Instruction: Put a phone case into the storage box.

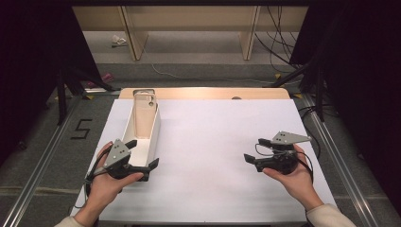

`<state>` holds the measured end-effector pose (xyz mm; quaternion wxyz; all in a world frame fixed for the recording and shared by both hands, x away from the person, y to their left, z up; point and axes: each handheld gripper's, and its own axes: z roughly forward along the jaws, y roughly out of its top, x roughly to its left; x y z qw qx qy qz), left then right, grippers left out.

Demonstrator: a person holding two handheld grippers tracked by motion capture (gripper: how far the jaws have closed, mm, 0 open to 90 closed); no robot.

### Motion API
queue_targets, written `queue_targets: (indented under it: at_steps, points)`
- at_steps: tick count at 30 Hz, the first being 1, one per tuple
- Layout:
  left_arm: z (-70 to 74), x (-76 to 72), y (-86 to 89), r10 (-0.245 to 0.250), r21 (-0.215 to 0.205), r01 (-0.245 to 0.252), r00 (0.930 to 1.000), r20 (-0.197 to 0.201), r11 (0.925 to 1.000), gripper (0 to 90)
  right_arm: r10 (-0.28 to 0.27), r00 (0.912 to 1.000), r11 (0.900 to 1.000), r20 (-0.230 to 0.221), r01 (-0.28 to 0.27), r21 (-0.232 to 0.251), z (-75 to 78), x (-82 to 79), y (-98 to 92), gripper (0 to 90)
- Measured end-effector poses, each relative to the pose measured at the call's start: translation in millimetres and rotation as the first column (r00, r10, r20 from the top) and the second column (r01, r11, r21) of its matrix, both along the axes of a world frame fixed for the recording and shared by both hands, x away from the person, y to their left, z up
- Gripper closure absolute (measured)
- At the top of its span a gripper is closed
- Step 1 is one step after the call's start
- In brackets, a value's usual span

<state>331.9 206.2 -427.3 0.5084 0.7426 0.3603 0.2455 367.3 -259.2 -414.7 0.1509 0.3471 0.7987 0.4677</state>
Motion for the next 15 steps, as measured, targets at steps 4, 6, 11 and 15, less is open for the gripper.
queue_targets:
  at_steps: [4,6,11,15]
  points:
    - [-0.5,-1.0,-1.1,0.000,0.007,0.000,0.9999,0.012,1.0000,0.0,0.004,1.0000,1.000,-0.006,-0.004,-0.001,-1.1,0.7,1.2,16.1]
    - [-0.7,-1.1,-1.6,-0.003,0.011,0.003,0.9999,0.015,0.9999,0.0,0.007,1.0000,1.000,-0.007,-0.007,-0.001,-0.9,0.2,1.5,16.1]
    - [-2.1,-0.8,-2.4,-0.002,0.023,0.002,0.9998,0.020,0.9997,0.0,0.009,0.9999,1.000,-0.007,-0.009,0.002,-1.2,0.1,2.3,16.1]
    - [-2.1,-1.0,-3.3,-0.004,0.026,0.003,0.9997,0.026,0.9996,0.0,0.014,0.9999,1.000,-0.008,-0.014,0.001,-1.3,-0.4,3.5,16.1]
